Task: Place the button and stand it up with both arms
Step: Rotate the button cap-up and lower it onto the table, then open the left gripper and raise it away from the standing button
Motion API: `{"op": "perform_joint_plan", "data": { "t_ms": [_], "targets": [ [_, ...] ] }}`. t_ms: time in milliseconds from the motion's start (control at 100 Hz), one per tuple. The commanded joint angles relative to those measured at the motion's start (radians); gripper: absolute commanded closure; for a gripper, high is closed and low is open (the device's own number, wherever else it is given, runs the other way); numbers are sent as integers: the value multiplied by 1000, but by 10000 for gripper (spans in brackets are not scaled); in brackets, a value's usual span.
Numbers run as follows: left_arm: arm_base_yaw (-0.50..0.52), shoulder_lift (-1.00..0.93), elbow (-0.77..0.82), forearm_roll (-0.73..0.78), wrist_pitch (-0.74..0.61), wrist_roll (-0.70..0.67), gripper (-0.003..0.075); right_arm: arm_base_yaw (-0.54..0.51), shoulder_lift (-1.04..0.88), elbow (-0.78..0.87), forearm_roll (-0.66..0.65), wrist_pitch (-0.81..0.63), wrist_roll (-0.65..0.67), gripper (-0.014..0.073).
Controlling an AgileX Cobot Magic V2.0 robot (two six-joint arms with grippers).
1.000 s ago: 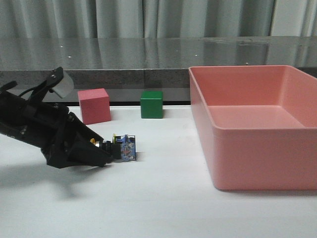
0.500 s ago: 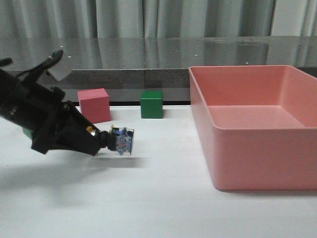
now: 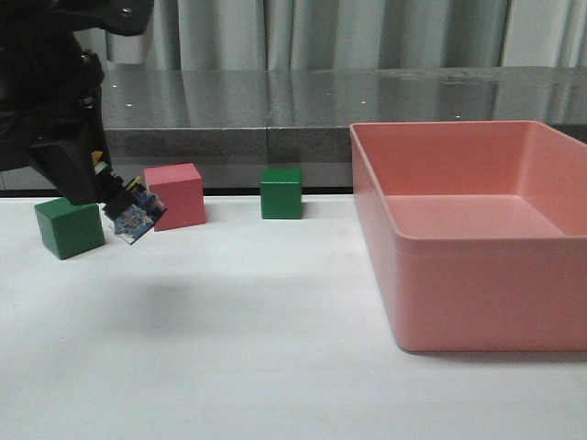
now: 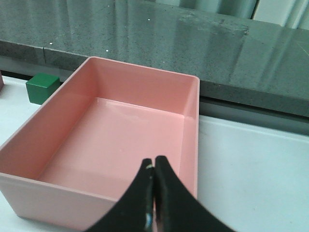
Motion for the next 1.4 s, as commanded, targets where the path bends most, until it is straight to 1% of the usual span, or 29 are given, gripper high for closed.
{"op": "perform_joint_plan", "data": {
  "t_ms": [0,180,270,490,800,840,890,940,1080,1130,1160,1200,1240,1330,1390],
  "targets": [
    [-77,-29,-40,194,-5,-138,739,-8,8,-27,7,-74,1,670],
    [-191,26,-42,493,7,-300,740,-8,8,-27,7,-74,1,670],
    [-227,60,-42,576,23,-328,739,-8,8,-27,7,-74,1,670],
    [-257,133,-42,591,24,-337,739,-8,8,-27,7,-74,1,670],
    [-258,167,-42,588,22,-337,734,-8,8,-27,7,-74,1,670],
    [-258,167,-42,588,22,-337,711,-8,8,-27,7,-74,1,670],
    [-258,167,-44,588,22,-337,656,-8,8,-27,7,-74,1,670],
    [-258,167,-44,588,22,-337,569,-8,8,-27,7,-74,1,670],
    [-258,167,-44,588,15,-337,233,-8,8,-27,7,-74,1,670],
    [-258,167,-44,588,17,-337,156,-8,8,-27,7,-74,1,670],
    [-258,167,-44,590,27,-337,127,-8,8,-27,7,-74,1,670],
    [-258,167,-44,594,44,-337,105,-8,8,-27,7,-74,1,670],
    [-258,162,-44,596,58,-337,106,-8,8,-27,7,-74,1,670],
    [-258,142,-44,589,95,-340,129,-8,8,-27,7,-74,1,670],
    [-250,118,-44,587,105,-379,169,-8,8,-27,7,-74,1,670]
  ]
}}
